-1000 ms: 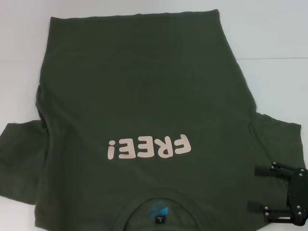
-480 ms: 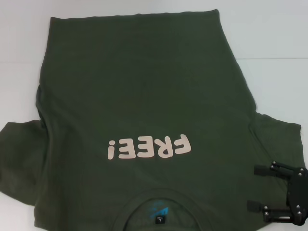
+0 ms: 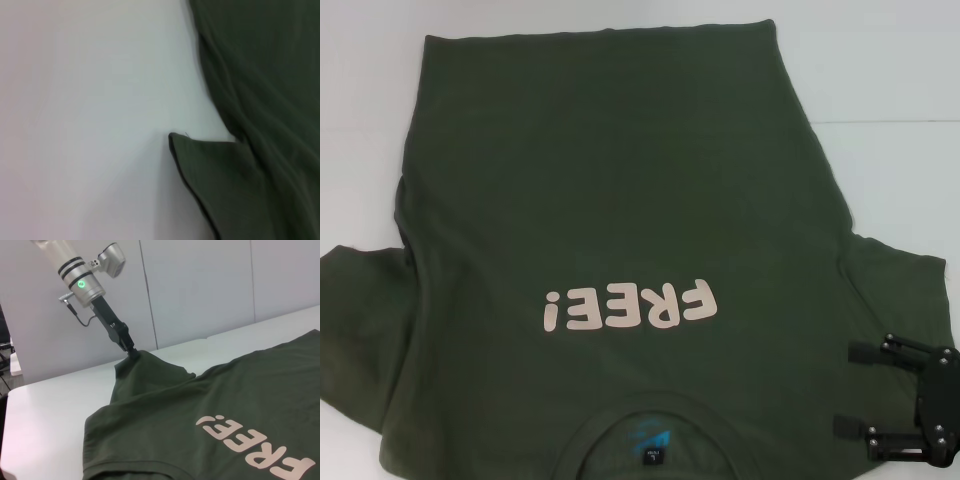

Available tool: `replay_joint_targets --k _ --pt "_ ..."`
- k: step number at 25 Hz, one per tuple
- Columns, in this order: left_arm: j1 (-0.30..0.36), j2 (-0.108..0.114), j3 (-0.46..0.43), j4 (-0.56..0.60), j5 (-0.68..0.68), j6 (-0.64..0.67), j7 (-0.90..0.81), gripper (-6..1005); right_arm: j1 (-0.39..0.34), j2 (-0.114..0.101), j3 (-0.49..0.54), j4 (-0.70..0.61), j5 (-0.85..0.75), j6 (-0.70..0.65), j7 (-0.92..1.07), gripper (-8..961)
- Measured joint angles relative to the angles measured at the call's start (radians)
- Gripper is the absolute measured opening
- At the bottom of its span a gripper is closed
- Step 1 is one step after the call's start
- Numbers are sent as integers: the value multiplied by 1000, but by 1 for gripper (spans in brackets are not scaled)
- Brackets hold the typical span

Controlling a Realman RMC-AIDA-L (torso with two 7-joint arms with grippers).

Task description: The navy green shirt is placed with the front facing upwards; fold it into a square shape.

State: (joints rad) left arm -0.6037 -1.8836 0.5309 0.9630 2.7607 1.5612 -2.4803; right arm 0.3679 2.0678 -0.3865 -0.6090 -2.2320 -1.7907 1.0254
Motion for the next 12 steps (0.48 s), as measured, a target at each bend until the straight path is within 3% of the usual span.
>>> replay_joint_targets --k 12 --pt "-11 6 -8 24 -49 46 -2 53 0 2 0 1 4 2 -2 941"
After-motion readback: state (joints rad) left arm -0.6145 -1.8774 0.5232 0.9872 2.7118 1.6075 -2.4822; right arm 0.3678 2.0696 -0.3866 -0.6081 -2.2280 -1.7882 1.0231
